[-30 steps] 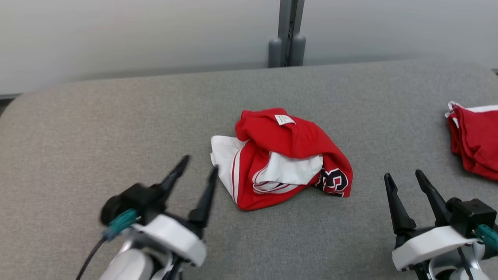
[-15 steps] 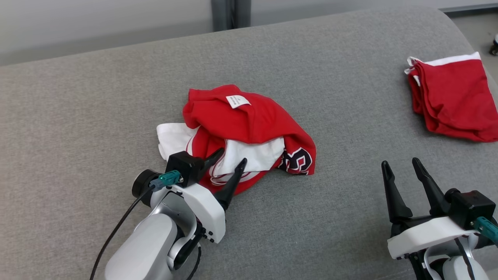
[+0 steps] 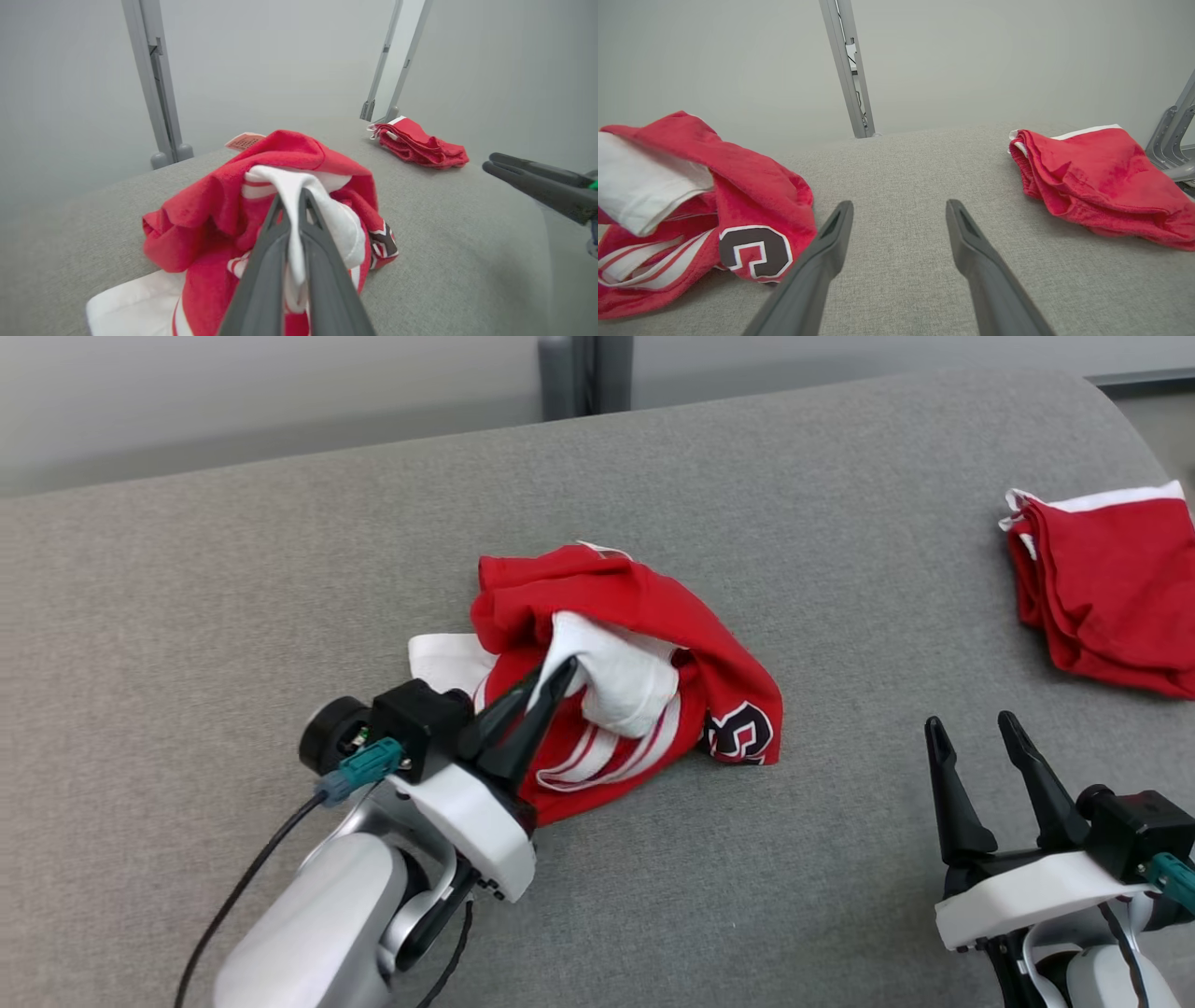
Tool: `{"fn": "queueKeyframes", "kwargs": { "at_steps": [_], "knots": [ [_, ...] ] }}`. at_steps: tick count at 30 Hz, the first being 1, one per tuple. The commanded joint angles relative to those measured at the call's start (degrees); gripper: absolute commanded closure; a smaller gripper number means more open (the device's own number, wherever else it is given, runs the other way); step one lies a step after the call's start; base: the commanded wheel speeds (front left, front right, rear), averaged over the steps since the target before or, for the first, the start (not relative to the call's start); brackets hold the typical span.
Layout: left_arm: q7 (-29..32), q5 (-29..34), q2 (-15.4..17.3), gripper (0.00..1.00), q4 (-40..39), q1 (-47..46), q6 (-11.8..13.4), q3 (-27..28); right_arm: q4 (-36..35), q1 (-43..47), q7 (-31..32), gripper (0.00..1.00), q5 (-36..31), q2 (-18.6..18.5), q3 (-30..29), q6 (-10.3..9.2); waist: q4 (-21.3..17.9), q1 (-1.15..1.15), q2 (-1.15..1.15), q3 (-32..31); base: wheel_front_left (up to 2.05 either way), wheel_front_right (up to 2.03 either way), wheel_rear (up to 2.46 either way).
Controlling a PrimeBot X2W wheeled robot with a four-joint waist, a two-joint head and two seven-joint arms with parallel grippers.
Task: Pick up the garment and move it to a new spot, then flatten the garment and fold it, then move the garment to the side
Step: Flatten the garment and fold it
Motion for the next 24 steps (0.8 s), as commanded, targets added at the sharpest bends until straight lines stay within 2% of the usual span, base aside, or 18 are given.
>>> {"fn": "queueKeyframes", "kwargs": {
  "at_steps": [1, 8, 14, 20, 24],
  "knots": [
    [-0.2, 0.2, 1.4, 1.00, -3.0, 1.3, 0.8, 0.8, 0.0, 0.4, 0.1, 0.00, -0.2, -0.2, -0.2, 0.00, 1.2, 0.00, 0.00, -1.0, 0.00, 0.00, 0.00],
    [1.7, -1.1, 7.3, 1.00, -15.3, 8.5, 5.8, 4.9, 0.0, 1.1, 0.4, 0.00, 0.3, -0.2, -0.8, 0.00, 3.1, 0.00, 0.00, -2.2, 0.00, 0.00, 0.00],
    [3.1, -4.1, 11.2, 1.00, -20.0, 18.0, 11.3, 10.0, -0.3, 1.7, 0.8, 0.00, 0.5, -0.2, -1.3, 0.00, 4.0, 0.00, 0.00, -3.0, 0.00, 0.00, 0.00],
    [3.2, -7.6, 11.5, 1.00, -19.0, 24.9, 14.2, 12.8, -0.5, 1.8, 0.9, 0.00, 0.6, -0.2, -1.4, 0.00, 4.4, 0.00, 0.00, -3.0, 0.00, 0.00, 0.00],
    [2.5, -10.1, 10.1, 1.00, -14.9, 26.6, 13.2, 12.7, -0.5, 1.7, 1.1, 0.00, 0.6, -0.2, -1.4, 0.00, 4.7, 0.00, 0.00, -2.8, 0.00, 0.00, 0.00]
  ]
}}
